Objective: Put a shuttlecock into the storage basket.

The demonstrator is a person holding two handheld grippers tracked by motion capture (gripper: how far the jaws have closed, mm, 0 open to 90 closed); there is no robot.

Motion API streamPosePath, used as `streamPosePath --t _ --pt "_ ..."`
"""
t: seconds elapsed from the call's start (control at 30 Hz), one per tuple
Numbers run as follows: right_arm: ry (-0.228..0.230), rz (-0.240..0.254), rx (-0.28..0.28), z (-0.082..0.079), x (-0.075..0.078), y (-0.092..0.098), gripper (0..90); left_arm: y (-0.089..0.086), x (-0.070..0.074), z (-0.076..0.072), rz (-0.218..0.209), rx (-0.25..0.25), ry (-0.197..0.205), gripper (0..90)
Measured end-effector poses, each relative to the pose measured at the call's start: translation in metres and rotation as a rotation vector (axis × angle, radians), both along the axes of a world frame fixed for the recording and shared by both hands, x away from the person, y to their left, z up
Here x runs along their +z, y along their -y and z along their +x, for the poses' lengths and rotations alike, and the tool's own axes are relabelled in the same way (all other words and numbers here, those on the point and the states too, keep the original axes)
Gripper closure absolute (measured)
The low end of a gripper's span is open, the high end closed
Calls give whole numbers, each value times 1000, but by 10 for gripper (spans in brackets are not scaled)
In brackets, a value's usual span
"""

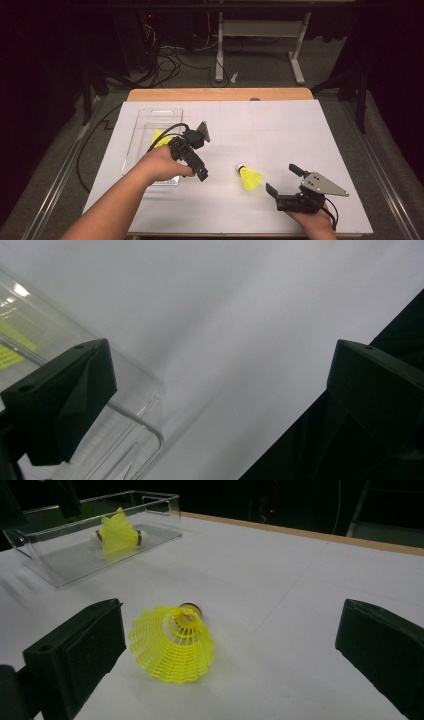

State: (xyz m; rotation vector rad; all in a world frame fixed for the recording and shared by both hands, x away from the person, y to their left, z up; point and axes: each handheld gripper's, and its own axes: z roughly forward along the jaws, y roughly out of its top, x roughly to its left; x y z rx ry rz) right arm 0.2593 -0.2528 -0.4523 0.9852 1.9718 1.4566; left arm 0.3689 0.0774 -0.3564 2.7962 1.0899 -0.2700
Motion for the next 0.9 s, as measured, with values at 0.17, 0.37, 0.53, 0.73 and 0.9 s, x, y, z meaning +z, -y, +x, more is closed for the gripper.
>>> streamPosePath --t 0.17,0.37,0.53,0.73,0.9 --pt "1 4 10 -3 1 -4 4 2 -1 0 -8 -9 -8 5" --pt "-6 20 22 -5 2 -9 4 2 -1 0 -17 -5 -9 5" --pt "-13 3 40 -7 0 -14 5 0 -1 1 -15 -10 -7 5" --pt "-27 -11 53 -7 -2 -21 8 -1 -3 0 -23 -1 -7 5" --pt "-46 -14 67 -7 -5 -25 21 -3 -2 0 -27 4 -8 5"
